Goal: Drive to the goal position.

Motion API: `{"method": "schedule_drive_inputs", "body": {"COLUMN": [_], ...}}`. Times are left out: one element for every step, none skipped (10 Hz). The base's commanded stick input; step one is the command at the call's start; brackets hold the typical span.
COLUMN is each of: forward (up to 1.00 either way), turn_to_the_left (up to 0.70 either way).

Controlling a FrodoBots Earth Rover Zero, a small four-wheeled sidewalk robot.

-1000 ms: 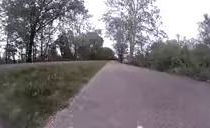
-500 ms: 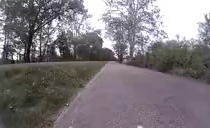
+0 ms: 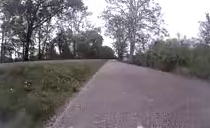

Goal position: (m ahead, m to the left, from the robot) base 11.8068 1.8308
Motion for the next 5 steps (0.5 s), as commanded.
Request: {"method": "schedule_drive_inputs", "body": {"forward": [1.00, 1.00, 1.00, 1.00, 1.00], "turn_to_the_left": [0.00, 0.00, 0.00, 0.00, 0.00]}}
